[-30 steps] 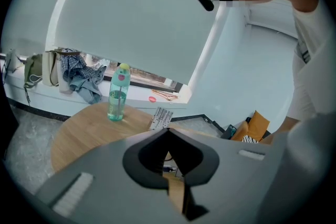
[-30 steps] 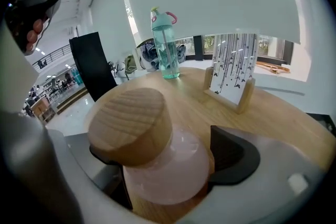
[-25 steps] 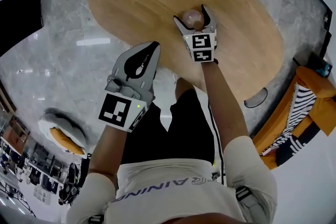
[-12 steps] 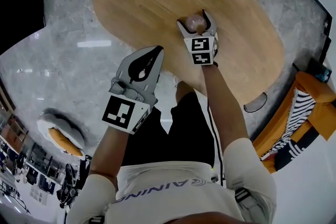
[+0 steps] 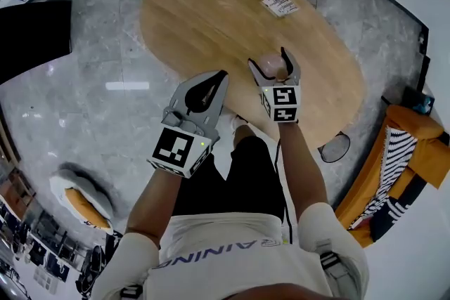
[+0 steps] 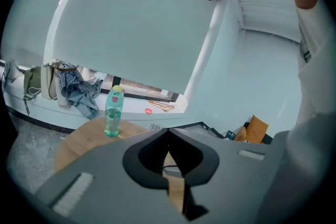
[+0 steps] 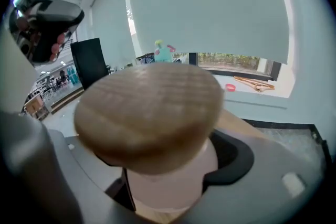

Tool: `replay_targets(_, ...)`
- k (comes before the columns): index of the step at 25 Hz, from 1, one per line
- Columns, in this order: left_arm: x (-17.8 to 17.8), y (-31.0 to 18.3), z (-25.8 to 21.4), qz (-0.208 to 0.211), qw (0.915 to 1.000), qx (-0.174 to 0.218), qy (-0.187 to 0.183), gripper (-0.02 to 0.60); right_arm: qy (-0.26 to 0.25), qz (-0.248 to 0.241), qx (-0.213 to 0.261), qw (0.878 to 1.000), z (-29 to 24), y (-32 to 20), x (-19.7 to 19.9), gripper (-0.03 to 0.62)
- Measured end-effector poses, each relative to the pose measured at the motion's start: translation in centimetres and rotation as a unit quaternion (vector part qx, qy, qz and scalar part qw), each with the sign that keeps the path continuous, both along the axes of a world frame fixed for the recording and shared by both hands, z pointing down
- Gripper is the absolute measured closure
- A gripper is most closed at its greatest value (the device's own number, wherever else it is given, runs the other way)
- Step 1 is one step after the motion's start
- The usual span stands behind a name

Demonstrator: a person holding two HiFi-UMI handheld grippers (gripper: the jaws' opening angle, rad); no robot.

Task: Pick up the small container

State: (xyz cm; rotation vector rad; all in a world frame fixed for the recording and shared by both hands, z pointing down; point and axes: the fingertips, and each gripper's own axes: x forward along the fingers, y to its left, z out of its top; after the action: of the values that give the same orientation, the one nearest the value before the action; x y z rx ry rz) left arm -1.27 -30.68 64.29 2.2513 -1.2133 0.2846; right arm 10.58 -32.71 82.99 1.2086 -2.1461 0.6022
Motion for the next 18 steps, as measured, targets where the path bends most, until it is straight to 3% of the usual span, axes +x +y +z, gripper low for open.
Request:
replay_targets(9,1.2,1.8,-9.7,0.020,0.9992,0.033,0.008,0.581,-0.031,0.026,0.049,0.998,-16.6,1.6,2.1,0.163)
replay_targets(18,1.9,1.5,-20.5,0.038,0.9938,0.102,0.022,0.581,-0.072,0.012,0.107,0.992,-32.6,3.1,1.4,0.163)
